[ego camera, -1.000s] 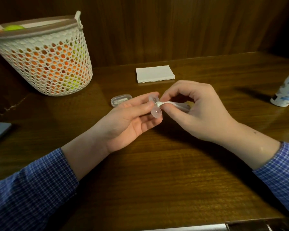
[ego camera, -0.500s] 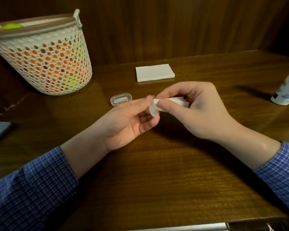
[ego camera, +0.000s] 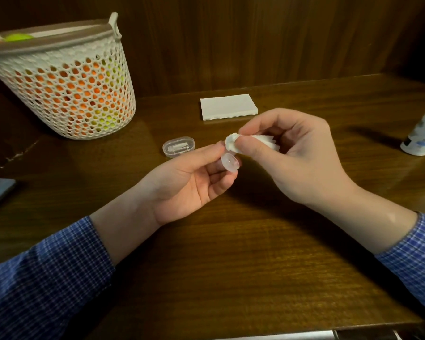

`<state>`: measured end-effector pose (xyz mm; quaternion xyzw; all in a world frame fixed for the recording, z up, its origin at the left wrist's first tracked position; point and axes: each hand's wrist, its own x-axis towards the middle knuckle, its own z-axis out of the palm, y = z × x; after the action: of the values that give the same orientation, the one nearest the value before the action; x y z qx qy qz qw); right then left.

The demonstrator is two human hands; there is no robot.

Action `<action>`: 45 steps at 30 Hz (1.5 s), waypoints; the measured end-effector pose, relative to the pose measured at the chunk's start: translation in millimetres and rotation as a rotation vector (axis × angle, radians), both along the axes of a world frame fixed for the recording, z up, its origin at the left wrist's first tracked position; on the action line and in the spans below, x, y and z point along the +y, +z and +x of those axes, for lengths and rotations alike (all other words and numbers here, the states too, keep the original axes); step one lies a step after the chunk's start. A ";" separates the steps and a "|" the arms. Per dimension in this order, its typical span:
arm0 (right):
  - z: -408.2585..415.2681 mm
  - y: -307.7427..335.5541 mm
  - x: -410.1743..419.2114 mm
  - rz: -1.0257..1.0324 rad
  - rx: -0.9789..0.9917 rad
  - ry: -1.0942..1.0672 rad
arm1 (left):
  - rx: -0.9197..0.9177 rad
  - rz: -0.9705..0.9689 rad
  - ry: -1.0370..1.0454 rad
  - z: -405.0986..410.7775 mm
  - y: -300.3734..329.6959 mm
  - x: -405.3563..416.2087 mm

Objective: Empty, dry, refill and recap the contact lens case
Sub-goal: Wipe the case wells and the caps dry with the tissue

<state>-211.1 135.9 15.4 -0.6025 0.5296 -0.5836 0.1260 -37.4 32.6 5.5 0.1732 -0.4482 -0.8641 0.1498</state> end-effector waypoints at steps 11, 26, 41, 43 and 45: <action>-0.4 -1.0 0.1 0.083 0.096 0.010 | 0.011 0.115 0.054 0.5 -0.6 -1.1; -10.1 3.1 -2.0 0.386 -0.261 0.256 | -0.032 -0.143 0.163 1.1 -2.4 -0.9; 0.6 7.4 -5.9 0.711 -1.086 0.276 | -0.016 -1.661 0.809 3.9 -0.2 24.0; 1.3 8.7 -5.9 0.701 -1.133 0.267 | -0.002 -1.747 0.831 4.1 -0.9 23.9; 0.2 8.8 -6.4 0.695 -1.060 0.217 | 0.007 -1.772 0.814 3.3 -3.2 25.2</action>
<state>-210.8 129.6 24.2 -0.2067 0.4896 -0.5806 0.6168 -34.2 57.8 2.3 0.1367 -0.8411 -0.0967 0.5144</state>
